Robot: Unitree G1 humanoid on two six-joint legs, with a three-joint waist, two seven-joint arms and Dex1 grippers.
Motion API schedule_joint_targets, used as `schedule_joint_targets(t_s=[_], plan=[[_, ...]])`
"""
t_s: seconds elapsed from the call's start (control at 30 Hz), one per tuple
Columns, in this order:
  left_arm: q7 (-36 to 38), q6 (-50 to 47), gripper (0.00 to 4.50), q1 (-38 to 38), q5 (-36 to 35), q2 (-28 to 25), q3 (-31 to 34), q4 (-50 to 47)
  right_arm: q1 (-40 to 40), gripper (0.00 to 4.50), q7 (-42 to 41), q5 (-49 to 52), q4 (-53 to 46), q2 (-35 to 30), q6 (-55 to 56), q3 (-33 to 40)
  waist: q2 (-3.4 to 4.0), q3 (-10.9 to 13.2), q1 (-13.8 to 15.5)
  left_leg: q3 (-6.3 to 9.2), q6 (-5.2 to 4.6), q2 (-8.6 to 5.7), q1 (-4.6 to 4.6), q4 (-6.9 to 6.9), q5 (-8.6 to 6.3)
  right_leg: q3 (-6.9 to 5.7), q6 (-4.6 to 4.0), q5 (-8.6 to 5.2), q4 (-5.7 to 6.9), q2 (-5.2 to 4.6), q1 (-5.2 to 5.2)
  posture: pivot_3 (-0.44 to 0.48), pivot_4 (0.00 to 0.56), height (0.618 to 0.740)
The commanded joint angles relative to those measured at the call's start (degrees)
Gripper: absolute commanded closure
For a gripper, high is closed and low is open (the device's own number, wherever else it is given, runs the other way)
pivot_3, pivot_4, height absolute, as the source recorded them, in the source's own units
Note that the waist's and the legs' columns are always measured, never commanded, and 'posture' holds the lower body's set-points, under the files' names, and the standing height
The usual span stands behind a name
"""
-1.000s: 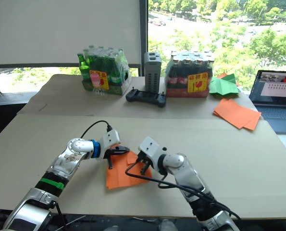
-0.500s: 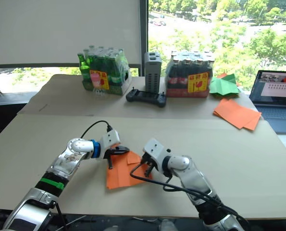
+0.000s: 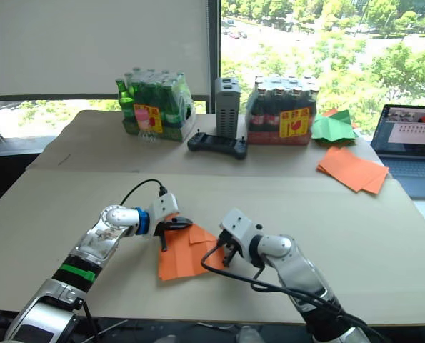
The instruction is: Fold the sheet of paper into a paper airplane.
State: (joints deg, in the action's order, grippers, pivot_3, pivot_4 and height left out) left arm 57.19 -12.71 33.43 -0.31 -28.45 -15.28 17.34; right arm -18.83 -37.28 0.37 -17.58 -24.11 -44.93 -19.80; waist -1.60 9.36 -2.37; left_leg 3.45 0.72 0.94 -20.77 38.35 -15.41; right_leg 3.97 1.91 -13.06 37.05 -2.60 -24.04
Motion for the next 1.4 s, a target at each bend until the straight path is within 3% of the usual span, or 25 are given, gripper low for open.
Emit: schedule_joint_targets(t_s=[0.03, 0.23, 0.4, 0.73, 0.87, 1.07, 1.17, 1.37, 1.4], plan=[[0.55, -0.39, 4.5, -0.47, 0.95, 0.12, -1.24, 0.72, 1.43, 4.47, 0.34, 0.28, 1.5, -0.76, -3.38, -0.71, 0.0, 0.0, 0.02, 0.0, 0.0, 0.0, 0.0, 0.0, 0.0, 0.0, 0.0, 0.0, -0.01, 0.0, 0.0, 0.0, 0.15, 0.733], [0.39, -0.78, 4.5, -0.4, -0.18, 0.19, -0.03, -0.61, -0.25, 4.47, -0.1, 5.07, -1.81, 1.22, 0.39, 4.23, -0.01, 0.01, -0.01, 0.0, 0.0, 0.0, -0.06, 0.0, 0.0, 0.0, 0.0, 0.0, -0.01, 0.0, -0.06, 0.0, 0.15, 0.733], [3.08, -3.68, 4.5, -2.67, -5.07, -2.4, 4.0, -8.17, -1.41, 4.47, -1.39, 9.1, -4.37, 3.11, 5.99, 7.23, 0.02, 0.06, -0.42, 0.01, 0.0, 0.02, -0.28, 0.0, 0.0, 0.0, -0.01, 0.01, 0.0, 0.01, -0.3, 0.0, 0.15, 0.733], [3.68, -12.13, 4.5, -4.86, -14.18, -6.54, 12.09, -17.54, -3.95, 4.47, 1.33, 4.51, 4.8, 7.12, 12.84, 0.42, 0.01, 0.13, -0.4, 0.02, 0.0, 0.02, -0.34, -0.01, 0.0, -0.01, -0.02, 0.02, -0.01, 0.01, -0.37, 0.0, 0.15, 0.733], [0.49, -19.66, 4.5, -8.7, -18.56, -7.95, 18.03, -20.01, -6.08, 4.47, 1.23, 2.1, 8.8, 7.74, 14.94, -2.33, 0.02, 0.14, -0.62, 0.03, 0.0, 0.04, -0.32, -0.02, 0.0, -0.01, -0.03, 0.02, 0.0, 0.02, -0.39, 0.0, 0.15, 0.733], [-8.81, -34.37, 4.5, -15.35, -28.33, -4.87, 29.01, -24.64, -6.18, 4.47, 0.96, 0.07, 10.39, 7.25, 15.84, -3.68, -0.04, 0.17, -0.71, 0.06, 0.0, 0.04, -0.34, -0.05, 0.0, -0.02, -0.03, 0.02, 0.0, -0.02, -0.4, 0.0, 0.15, 0.733], [-11.39, -38.71, 3.75, -16.91, -32.32, -3.49, 31.72, -26.58, -6.24, 4.5, 0.84, -0.32, 10.57, 7.1, 15.9, -3.89, -0.08, 0.19, -0.3, 0.07, 0.01, 0.03, -0.33, -0.04, 0.0, -0.03, -0.03, 0.02, 0.01, -0.03, -0.4, 0.0, 0.15, 0.733], [-13.68, -43.2, 1.73, -20.15, -37.84, -1.09, 31.02, -31.61, -6.63, 4.5, 0.63, -0.44, 11.15, 7.57, 15.92, -3.94, -0.08, 0.19, -0.24, 0.06, 0.01, 0.03, -0.33, -0.05, 0.0, -0.02, -0.04, 0.03, 0.01, -0.05, -0.4, 0.0, 0.15, 0.733], [-13.58, -42.54, 1.73, -20.99, -37.23, -1.47, 29.99, -32.06, -6.67, 4.5, 0.6, -0.47, 11.2, 7.61, 15.9, -3.95, -0.08, 0.19, -0.31, 0.07, 0.02, 0.03, -0.32, -0.05, 0.0, -0.03, -0.05, 0.03, 0.01, -0.04, -0.4, 0.0, 0.15, 0.733]])
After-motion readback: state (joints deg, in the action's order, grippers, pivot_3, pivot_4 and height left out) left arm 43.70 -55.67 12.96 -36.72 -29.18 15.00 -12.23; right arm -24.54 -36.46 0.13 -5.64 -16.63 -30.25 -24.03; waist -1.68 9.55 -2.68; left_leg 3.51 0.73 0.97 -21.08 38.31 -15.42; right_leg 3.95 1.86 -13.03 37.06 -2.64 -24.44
